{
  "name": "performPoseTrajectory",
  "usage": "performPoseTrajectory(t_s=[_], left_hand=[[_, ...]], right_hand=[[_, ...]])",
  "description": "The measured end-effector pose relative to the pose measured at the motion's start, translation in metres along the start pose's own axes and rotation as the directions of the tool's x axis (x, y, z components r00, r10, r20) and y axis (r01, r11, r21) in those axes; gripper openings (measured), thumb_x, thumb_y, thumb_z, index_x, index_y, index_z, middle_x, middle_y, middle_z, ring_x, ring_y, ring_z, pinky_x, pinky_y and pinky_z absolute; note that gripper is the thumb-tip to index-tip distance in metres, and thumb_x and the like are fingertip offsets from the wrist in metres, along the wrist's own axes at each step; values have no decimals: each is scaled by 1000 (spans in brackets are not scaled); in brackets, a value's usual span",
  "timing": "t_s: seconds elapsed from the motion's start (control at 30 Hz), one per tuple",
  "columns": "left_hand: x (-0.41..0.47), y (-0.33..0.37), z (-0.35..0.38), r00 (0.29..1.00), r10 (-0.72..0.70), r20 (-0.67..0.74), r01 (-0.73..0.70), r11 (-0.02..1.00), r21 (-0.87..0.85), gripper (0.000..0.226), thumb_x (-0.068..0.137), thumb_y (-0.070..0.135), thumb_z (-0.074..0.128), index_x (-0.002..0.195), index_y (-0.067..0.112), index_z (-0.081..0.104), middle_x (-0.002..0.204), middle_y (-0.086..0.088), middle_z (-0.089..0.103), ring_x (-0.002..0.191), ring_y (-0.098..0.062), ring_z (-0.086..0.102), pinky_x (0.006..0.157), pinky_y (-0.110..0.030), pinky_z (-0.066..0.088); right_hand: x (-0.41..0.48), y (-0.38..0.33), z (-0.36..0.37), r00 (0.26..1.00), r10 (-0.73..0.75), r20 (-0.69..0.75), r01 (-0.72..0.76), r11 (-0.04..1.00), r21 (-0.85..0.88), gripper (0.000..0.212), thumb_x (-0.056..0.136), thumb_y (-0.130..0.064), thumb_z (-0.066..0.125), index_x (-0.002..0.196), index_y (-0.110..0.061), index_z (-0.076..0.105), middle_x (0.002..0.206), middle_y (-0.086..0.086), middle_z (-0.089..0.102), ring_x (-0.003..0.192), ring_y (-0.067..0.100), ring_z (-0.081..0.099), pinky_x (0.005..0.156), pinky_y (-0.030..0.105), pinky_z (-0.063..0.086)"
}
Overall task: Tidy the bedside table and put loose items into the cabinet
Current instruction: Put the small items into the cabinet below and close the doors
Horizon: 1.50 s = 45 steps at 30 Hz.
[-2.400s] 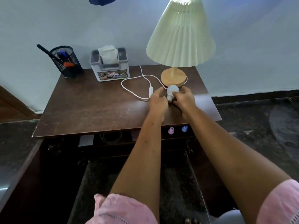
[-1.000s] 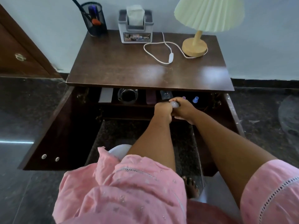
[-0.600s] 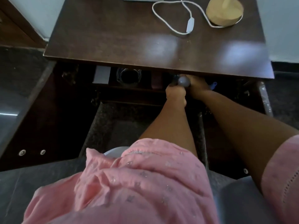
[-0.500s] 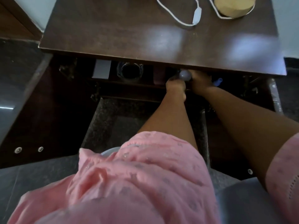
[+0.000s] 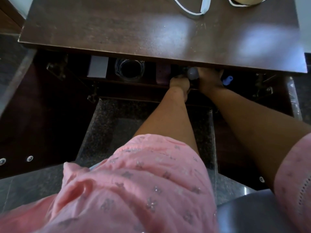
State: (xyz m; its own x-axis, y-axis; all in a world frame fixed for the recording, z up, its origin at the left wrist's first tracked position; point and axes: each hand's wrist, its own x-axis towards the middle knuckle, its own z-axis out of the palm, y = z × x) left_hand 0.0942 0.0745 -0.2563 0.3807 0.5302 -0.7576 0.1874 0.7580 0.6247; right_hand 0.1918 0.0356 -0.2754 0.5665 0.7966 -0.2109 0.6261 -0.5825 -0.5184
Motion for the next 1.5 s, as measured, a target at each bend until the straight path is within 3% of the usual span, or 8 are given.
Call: performPoseTrajectory(t_s=[0.17,0.3,0.43,0.73,0.87,1.17,1.33,1.5], left_hand=[[12,-7,1,998,55,-41,-55,998,-7,33,94,-3,43,124,-1,56,118,-23,63,83,-25,56,70,-33,45],[7,-6,1,995,64,-82,-68,996,-51,36,90,-6,47,125,-2,56,100,-17,62,67,-20,55,59,-28,46],[0,-3,1,997,57,-59,-63,994,-91,34,90,-9,47,121,-4,57,95,-13,60,72,-21,55,61,-27,46],[-13,4,5,994,36,-106,-51,987,-150,32,93,-6,45,122,-3,57,123,-22,61,111,-37,59,94,-44,50],[-27,7,5,992,12,-123,-27,992,-121,37,96,-4,38,131,0,51,131,-21,56,120,-34,54,106,-44,42],[-64,15,4,992,45,-117,-45,999,1,30,96,13,45,123,5,58,120,-18,60,101,-33,57,89,-41,49],[-84,41,-3,995,72,-68,-65,993,94,34,94,1,38,125,3,51,121,-18,55,106,-34,54,95,-50,48],[-106,50,-17,999,42,10,-43,978,203,31,95,0,36,121,-2,53,107,-18,58,96,-30,56,83,-43,49]], right_hand=[[-1,0,-3,998,-1,69,4,999,-35,35,90,-30,49,124,-19,52,127,11,56,115,28,51,83,25,32],[-4,-1,-3,997,-2,74,5,999,-43,31,91,-29,47,120,-18,52,125,11,56,115,27,51,83,27,29],[-8,-4,-6,998,2,56,2,997,-80,33,95,-29,43,124,-17,51,130,13,54,118,29,50,86,28,32],[-22,-22,-9,996,24,84,-1,967,-255,52,84,-28,60,133,-19,46,135,13,52,126,34,46,106,49,35],[-32,-37,-18,995,36,95,-5,952,-306,39,89,-21,50,127,-15,50,132,17,51,126,37,44,108,54,30],[-68,-65,-40,982,9,189,85,872,-483,69,88,-26,59,147,-29,23,154,6,29,143,31,23,116,50,13],[-88,-85,-54,981,-3,192,94,880,-466,55,90,-18,55,141,-18,37,144,13,44,134,36,37,111,48,27],[-112,-95,-63,983,-26,181,81,950,-302,73,80,-34,71,142,-16,34,143,13,42,133,34,39,109,47,31]])
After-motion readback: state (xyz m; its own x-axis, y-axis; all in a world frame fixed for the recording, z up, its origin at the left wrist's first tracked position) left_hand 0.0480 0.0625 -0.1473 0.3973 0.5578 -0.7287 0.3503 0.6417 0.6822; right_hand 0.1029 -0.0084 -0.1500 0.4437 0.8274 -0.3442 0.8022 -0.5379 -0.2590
